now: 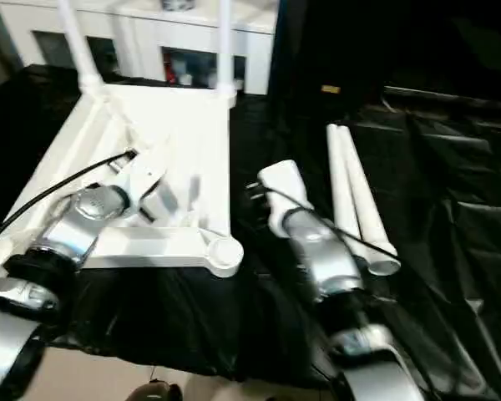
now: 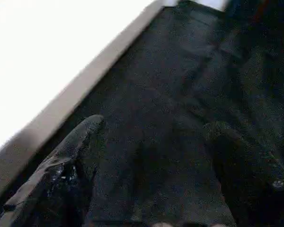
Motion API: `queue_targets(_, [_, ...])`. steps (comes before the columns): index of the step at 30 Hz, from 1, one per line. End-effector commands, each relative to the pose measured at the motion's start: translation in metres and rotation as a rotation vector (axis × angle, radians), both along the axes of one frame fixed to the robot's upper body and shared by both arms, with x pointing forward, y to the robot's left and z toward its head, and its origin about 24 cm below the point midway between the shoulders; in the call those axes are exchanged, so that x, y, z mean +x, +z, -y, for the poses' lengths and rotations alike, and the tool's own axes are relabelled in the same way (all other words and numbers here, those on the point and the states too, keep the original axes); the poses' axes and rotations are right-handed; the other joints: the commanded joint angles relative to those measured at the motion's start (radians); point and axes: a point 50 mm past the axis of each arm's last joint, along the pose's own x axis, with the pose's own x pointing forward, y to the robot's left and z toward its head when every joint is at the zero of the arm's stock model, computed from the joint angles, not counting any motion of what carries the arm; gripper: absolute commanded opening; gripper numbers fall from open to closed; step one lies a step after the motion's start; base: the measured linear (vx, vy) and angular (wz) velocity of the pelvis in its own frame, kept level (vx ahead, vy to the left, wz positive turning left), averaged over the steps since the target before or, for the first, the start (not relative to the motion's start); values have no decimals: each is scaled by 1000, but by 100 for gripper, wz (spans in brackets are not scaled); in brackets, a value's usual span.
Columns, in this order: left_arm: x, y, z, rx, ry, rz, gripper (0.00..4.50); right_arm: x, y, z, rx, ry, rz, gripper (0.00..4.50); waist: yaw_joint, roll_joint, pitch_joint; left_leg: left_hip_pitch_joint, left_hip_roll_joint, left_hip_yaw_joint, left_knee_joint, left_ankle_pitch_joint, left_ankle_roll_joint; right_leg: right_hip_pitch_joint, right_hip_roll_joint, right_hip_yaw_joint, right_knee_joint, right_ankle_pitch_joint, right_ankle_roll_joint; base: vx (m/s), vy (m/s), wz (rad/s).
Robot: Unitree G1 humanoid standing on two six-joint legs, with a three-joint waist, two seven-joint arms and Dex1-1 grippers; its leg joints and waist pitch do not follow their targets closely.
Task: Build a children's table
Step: Rotate table base
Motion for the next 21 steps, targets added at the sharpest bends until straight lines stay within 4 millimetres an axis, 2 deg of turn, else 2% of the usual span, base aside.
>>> queue_targets(1, [-5,8,4,-75,-50,31,13,-1,9,11,48,-39,2,368,3,22,-83,32,53,-30,-71,-269,-44,46,-66,43,-50,-138,-202,0,0,0])
queue_targets(2, [-9,11,6,-113,-71,39,5,-1,12,15,62,-66,10,385,0,18,-81,29,53,-29,-73,-279,-44,45,-65,43,-53,-152,-198,0,0,0])
queue_targets(3, [-13,13,8,-140,-101,44,5,0,14,19,52,-88,16,385,-3,26,-81,31,53,-29,-73,-291,-54,44,-63,43,-54,-160,-198,0,0,0])
queue_targets(4, [-21,18,13,-193,-158,39,0,1,17,25,31,-115,19,401,-4,29,-81,31,51,-28,-73,-295,-57,41,-60,42,-55,-163,-196,0,0,0])
queue_targets(5, [-28,21,18,-234,-208,32,0,1,20,29,12,-135,22,401,-6,25,-81,30,51,-27,-73,-290,-60,44,-60,42,-54,-161,-204,0,0,0])
queue_targets(7, [-43,26,28,-320,-326,-22,34,2,27,41,-7,-199,37,420,-7,20,-79,30,52,-24,-73,-276,-63,43,-60,43,-51,-165,-211,0,0,0])
queue_targets(9, [-53,29,33,-367,-405,-58,42,3,34,52,-19,-255,51,432,-6,26,-76,34,48,-23,-73,-307,-68,36,-56,43,-57,-221,-193,0,0,0])
queue_targets(10, [-56,29,34,-381,-434,-65,44,2,36,56,-26,-273,47,441,-8,24,-75,33,46,-23,-74,-315,-68,36,-55,43,-60,-237,-186,0,0,0])
queue_targets(11, [-58,30,35,-392,-452,-71,55,2,37,59,-34,-289,43,445,-8,17,-73,34,46,-24,-74,-328,-66,36,-56,44,-63,-273,-169,0,0,0])
queue_targets(14, [-69,26,35,-380,-504,-103,82,1,43,74,-45,-347,79,450,-12,16,-73,34,47,-25,-74,-325,-73,33,-55,45,-66,-316,-136,0,0,0])
queue_targets(15, [-70,26,36,-381,-509,-105,94,0,42,76,-41,-354,72,450,-16,13,-72,32,46,-23,-75,-321,-72,33,-53,46,-67,-313,-129,0,0,0])
queue_targets(16, [-71,26,37,-382,-513,-106,94,0,41,78,-37,-362,64,450,-17,14,-72,32,45,-24,-75,-319,-71,34,-53,46,-66,-314,-127,0,0,0])
queue_targets(17, [-72,26,38,-385,-518,-109,113,0,40,80,-33,-373,51,450,-17,15,-73,33,44,-23,-73,-313,-71,33,-52,46,-68,-311,-124,0,0,0])
queue_targets(21, [-79,29,43,-392,-537,-128,125,-1,35,85,-16,-399,16,450,-18,14,-75,32,45,-22,-71,-288,-65,35,-52,46,-62,-267,-140,0,0,0])
